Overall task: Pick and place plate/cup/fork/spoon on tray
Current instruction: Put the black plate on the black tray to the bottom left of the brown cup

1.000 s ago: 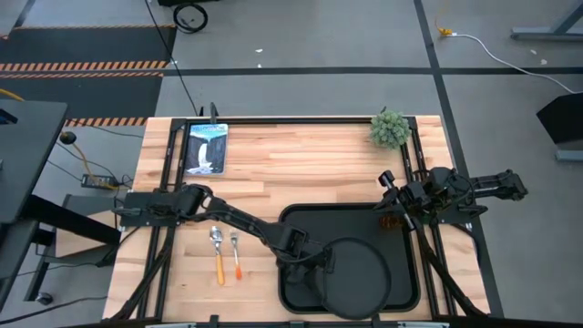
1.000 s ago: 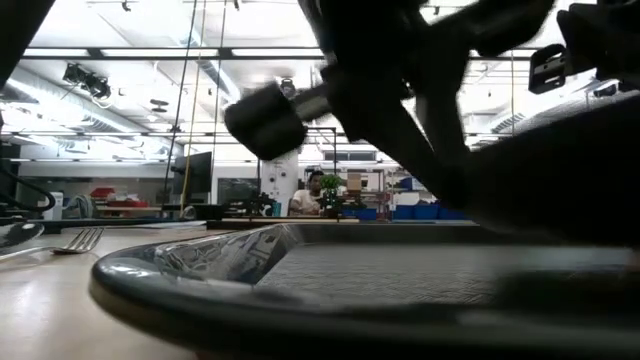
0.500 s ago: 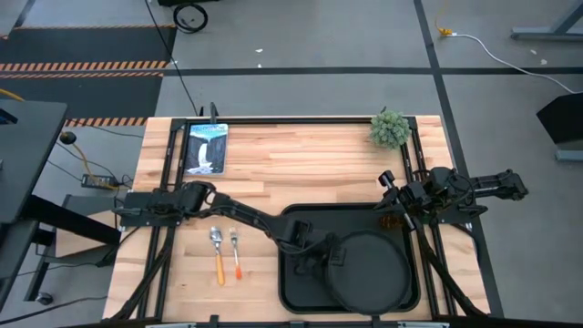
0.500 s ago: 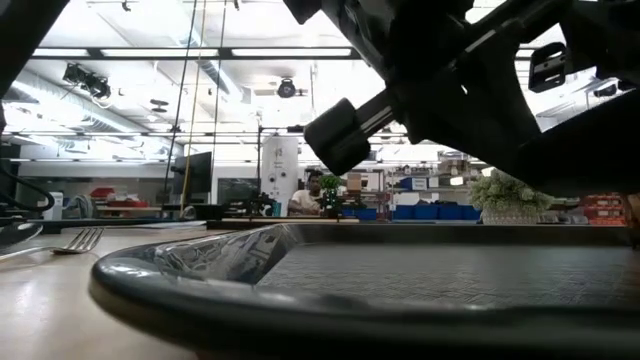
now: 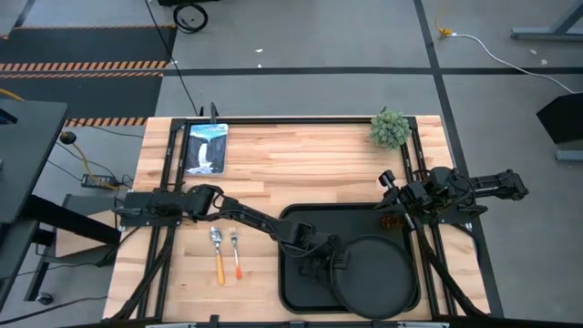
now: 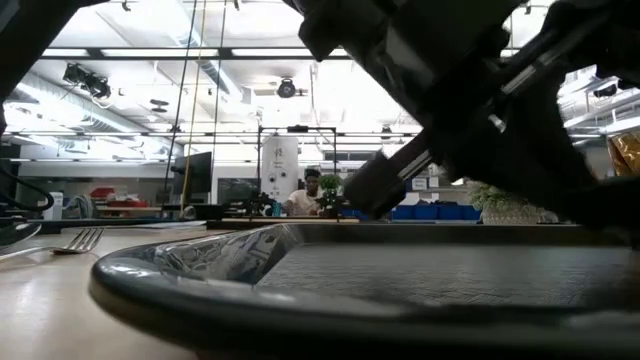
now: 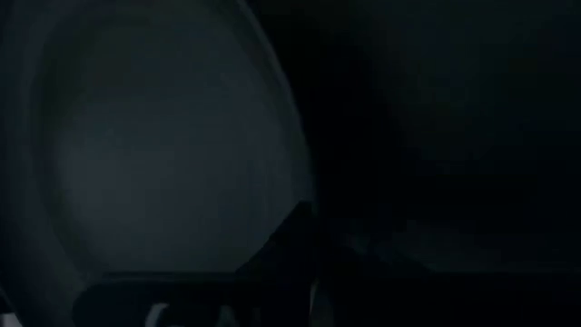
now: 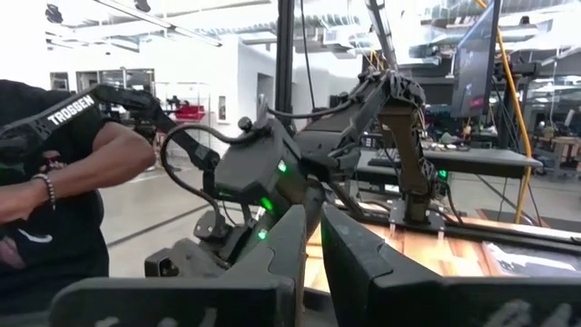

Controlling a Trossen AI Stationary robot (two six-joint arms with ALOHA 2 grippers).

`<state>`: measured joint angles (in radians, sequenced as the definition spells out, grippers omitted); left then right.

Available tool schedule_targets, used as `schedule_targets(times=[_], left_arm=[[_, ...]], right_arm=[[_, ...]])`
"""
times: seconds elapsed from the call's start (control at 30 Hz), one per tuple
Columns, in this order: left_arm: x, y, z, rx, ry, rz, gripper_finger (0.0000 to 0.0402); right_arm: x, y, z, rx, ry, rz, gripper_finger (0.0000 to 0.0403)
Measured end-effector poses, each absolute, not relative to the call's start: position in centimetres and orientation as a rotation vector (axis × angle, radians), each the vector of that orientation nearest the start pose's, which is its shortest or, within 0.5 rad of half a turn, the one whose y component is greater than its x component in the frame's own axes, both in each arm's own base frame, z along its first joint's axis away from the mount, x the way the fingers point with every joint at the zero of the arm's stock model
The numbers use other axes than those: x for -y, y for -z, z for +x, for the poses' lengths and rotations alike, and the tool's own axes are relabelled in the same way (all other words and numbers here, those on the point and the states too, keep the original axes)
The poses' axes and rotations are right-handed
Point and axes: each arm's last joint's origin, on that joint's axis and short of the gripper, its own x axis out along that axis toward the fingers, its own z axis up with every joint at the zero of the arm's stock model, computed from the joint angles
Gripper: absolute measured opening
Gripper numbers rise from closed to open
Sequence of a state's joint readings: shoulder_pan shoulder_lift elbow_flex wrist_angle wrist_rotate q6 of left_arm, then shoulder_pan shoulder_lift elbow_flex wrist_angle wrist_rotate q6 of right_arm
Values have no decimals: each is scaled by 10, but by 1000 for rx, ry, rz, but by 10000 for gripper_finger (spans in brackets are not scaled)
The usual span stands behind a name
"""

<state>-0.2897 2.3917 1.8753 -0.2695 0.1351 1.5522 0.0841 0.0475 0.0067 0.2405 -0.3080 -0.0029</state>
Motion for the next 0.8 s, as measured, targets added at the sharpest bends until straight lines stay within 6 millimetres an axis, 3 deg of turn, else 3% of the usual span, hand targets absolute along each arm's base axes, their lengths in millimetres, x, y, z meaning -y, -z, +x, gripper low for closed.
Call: schedule_targets(times=[0.13, 0.53, 0.8], left_arm=[[154, -153, 503, -342, 918, 1438, 16], [160, -204, 517, -185, 856, 1364, 14], [166, -193, 548, -181, 820, 1295, 14]], right_arm=[[-17, -186, 96, 206, -390, -26, 45], [-17, -186, 96, 211, -390, -26, 45], [-17, -186, 96, 213, -390, -27, 45]])
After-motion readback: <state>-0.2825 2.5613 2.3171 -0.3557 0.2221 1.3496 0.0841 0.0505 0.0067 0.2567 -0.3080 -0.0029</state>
